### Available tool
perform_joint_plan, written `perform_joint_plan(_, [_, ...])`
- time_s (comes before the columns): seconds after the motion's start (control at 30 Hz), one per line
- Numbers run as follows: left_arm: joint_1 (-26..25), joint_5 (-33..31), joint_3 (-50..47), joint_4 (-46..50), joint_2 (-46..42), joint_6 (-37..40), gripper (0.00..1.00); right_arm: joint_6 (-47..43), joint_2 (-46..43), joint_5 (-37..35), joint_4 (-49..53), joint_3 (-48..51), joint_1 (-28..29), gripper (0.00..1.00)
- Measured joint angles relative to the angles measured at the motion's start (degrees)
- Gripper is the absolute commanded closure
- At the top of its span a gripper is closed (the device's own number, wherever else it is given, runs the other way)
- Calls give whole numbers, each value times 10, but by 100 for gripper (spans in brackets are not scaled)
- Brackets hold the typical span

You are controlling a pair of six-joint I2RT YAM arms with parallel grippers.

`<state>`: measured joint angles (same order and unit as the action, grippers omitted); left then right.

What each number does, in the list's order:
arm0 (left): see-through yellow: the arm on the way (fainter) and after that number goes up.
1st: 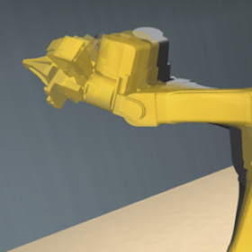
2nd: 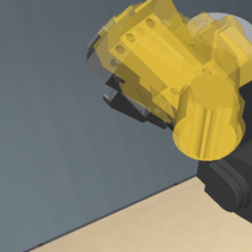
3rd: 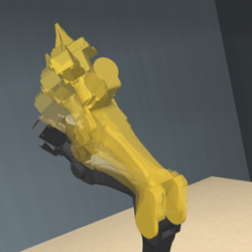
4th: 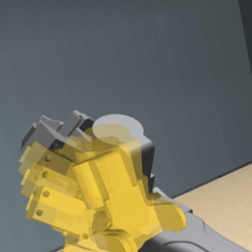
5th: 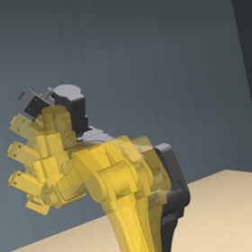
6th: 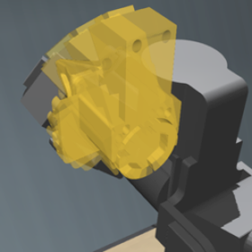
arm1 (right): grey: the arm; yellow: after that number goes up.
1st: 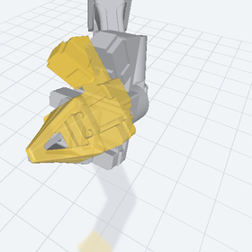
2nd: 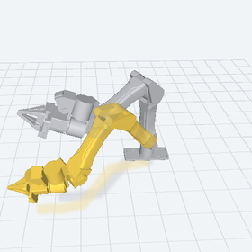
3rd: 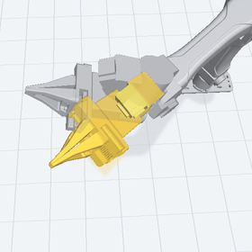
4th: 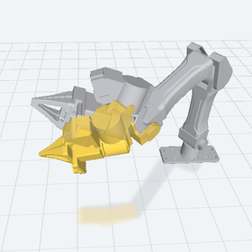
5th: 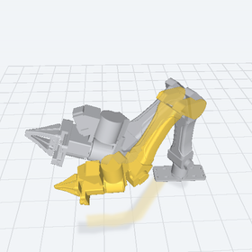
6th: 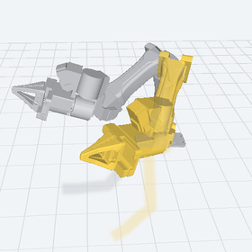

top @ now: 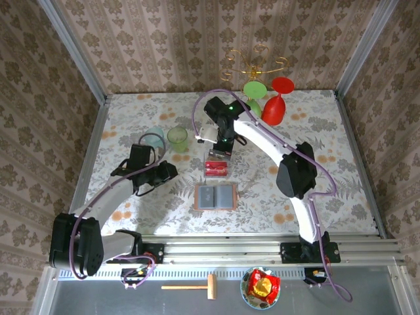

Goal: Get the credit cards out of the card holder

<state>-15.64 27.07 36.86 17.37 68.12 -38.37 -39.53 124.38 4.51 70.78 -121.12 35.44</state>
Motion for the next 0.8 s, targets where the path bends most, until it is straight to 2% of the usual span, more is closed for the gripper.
perform_joint_plan(0.53, [0, -1, 1, 30, -11, -6, 82, -110, 132, 30, 122, -191, -21, 100])
perform_joint_plan(0.8, [0, -2, 2, 30, -11, -10, 82, -118, 151, 45, 137, -217, -21, 100])
